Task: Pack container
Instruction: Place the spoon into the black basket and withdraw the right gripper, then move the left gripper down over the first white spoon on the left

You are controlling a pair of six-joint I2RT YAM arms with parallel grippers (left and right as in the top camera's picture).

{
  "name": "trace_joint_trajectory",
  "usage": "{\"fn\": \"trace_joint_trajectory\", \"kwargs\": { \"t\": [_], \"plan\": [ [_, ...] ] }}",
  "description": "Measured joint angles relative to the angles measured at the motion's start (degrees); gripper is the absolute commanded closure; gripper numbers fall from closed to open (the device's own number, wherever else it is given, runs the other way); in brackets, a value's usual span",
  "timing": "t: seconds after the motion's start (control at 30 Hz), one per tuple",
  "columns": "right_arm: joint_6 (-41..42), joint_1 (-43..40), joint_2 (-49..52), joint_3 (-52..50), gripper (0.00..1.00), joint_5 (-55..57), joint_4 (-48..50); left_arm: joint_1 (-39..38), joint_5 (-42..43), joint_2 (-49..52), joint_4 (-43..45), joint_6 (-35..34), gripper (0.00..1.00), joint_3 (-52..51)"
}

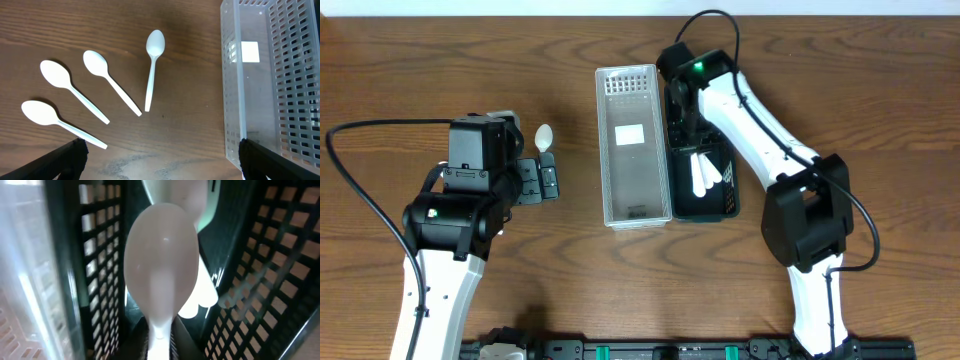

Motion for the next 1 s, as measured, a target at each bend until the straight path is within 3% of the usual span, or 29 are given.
{"fn": "trace_joint_trajectory", "kwargs": {
  "t": [0.1, 0.37, 0.47, 0.57, 0.73, 1.0],
  "plan": [
    [-1.88, 0.09, -0.09, 0.79, 0.36, -0.07, 0.17, 0.0, 0.0, 0.0, 0.0, 0.0, 0.02, 0.0],
    [-8.24, -1.29, -1.31, 6.84, 0.27, 0.68, -0.48, 0.0, 0.24, 0.0, -1.27, -0.07, 0.02, 0.09],
    [-8.9, -3.65, -4.09, 10.27, 0.05, 2.56, -0.83, 0.0, 0.5, 0.48, -2.03, -0.35, 0.02, 2.99],
    [-9.64, -8.33, -9.35, 12.68, 0.01, 4.55, -0.79, 0.11, 0.46, 2.27, -1.9, -0.46, 0.02, 9.99],
    [-9.97, -20.44, -16.92, 14.8, 0.01, 6.91, -4.09, 2.34, 0.61, 9.35, -1.53, -0.44, 0.02, 19.69],
    [-8.57, -31.06, -16.85, 9.25, 0.01, 7.54, -5.57, 6.47, 0.68, 31.36, -1.18, 0.81, 0.02, 20.92]
  ]
}}
